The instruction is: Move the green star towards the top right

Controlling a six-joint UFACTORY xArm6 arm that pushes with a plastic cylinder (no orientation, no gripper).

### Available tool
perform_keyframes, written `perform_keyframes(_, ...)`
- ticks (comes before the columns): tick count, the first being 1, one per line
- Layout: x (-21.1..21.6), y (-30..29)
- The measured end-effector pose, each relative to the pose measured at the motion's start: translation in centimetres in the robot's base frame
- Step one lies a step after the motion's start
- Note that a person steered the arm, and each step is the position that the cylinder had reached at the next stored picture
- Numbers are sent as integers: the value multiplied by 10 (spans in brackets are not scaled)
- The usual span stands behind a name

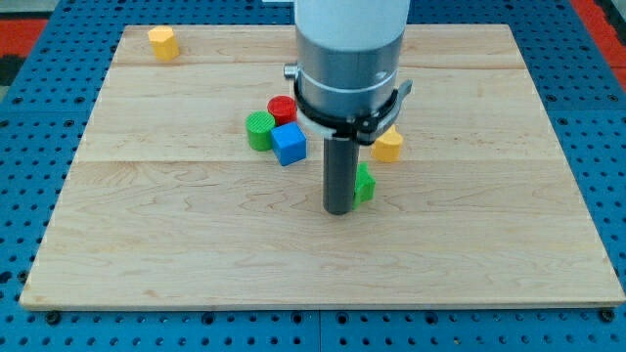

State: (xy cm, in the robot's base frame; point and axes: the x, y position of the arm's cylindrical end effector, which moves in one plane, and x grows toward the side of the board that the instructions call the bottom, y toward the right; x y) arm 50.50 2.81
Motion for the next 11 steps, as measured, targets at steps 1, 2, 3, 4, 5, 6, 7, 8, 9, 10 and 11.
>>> perform_keyframes(1, -31, 23)
perform_keyframes(2, -40, -35)
perform_keyframes(3, -45, -17)
perform_keyframes(4, -59, 17)
perform_keyframes(5, -50, 92)
perform_keyframes(6, -73, 123)
perform_keyframes(7, -126, 123)
perform_keyframes(8, -116, 143)
perform_keyframes(9, -126, 150)
perform_keyframes(10, -195, 141)
perform_keyframes(11, -217, 141)
